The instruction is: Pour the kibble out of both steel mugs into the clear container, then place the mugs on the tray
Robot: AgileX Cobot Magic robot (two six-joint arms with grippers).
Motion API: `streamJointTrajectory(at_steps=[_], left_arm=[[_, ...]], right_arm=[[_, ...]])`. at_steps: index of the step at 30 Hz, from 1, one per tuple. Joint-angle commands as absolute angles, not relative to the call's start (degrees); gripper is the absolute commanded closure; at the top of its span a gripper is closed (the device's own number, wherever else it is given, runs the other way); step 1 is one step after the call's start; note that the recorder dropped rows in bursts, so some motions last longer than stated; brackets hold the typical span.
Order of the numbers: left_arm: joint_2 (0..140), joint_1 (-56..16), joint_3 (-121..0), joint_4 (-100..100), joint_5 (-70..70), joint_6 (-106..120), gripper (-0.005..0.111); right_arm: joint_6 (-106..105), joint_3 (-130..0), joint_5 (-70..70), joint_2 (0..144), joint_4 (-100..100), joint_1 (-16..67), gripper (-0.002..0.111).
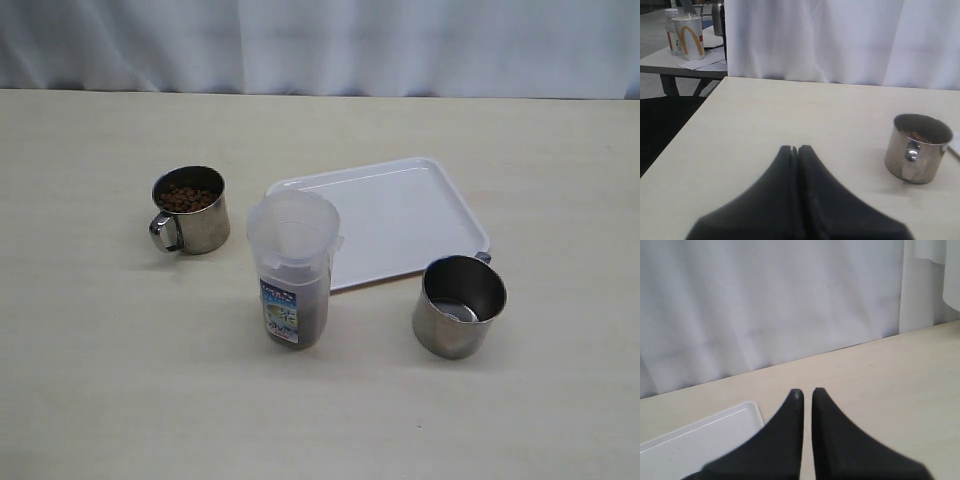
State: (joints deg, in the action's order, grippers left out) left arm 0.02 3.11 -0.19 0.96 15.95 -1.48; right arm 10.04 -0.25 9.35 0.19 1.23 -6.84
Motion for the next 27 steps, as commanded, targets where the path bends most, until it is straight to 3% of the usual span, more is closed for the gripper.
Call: streamJointTrajectory(at_steps=[1,10,27], left_arm=[[0.0,2.63,0.0,0.82,15.78,-1.78,0.107],[0.0,2.63,0.0,0.82,15.78,-1.78,0.107],[0.0,2.63,0.0,0.82,15.4,-1.78,0.107]], right_arm=[[9.69,0.0,9.75,0.0,2.15,-7.86,0.104],[9.69,0.0,9.75,0.0,1.44,0.45,0.104],[9.69,0.0,12.67,0.0,-3.32,0.14,0.104]])
